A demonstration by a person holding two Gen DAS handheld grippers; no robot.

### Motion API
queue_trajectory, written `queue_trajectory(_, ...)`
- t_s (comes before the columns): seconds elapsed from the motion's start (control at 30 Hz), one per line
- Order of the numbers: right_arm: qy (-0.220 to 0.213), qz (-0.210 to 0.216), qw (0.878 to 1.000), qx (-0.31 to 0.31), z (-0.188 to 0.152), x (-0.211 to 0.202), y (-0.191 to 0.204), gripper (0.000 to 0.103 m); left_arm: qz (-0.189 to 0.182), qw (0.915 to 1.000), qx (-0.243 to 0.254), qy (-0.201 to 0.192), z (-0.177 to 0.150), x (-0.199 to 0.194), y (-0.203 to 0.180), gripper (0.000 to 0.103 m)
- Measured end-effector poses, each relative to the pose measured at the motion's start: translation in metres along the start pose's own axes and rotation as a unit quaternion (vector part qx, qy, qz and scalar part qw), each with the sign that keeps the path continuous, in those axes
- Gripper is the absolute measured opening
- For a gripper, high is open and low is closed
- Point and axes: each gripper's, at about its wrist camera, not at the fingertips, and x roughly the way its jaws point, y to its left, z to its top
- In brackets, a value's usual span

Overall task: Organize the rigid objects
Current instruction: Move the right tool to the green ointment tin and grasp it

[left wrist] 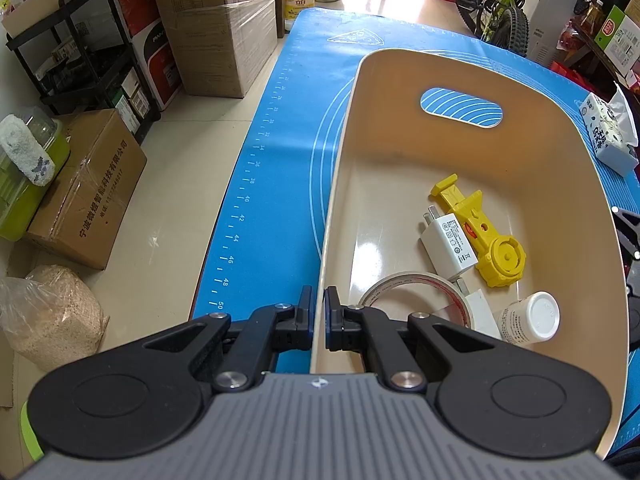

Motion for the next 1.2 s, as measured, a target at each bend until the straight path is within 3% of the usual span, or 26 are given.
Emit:
queue_trajectory(0.13,-0.01,0.029,1.0,0.004,0.0,0.004,-0.01,0.077,0.004,1.0,0.001,0.0,0.0,0.0,-0.002,0.007)
queue_trajectory(0.2,-0.01,0.051,0.998,0.023,0.0,0.005,-0.017,0.07,0.005,1.0,0.001,-0.001,0.0,0.0,-0.003,0.007)
queue_trajectory(0.27,-0.011,0.077,0.996,0.036,0.0,0.004,-0.022,0.055,0.005,1.0,0.0,-0.001,0.0,0.0,-0.003,0.007)
queue_trajectory(0.37,-0.012,0.076,0.996,0.052,-0.001,0.004,-0.021,0.055,0.005,1.0,0.001,-0.001,0.0,0.0,-0.003,0.007)
queue_trajectory(0.67,-0.055,-0.005,0.992,0.115,-0.01,-0.034,-0.028,0.055,0.001,1.0,-0.002,-0.001,0.0,-0.001,0.0,0.007)
queue_trajectory(0.93,-0.116,-0.087,0.975,0.17,-0.004,-0.087,-0.031,0.055,0.001,1.0,-0.003,-0.001,-0.001,-0.001,0.0,0.007)
queue_trajectory(1.2,-0.157,-0.098,0.963,0.198,0.029,-0.116,-0.022,0.055,0.001,1.0,-0.004,-0.001,0.0,-0.001,0.0,0.007)
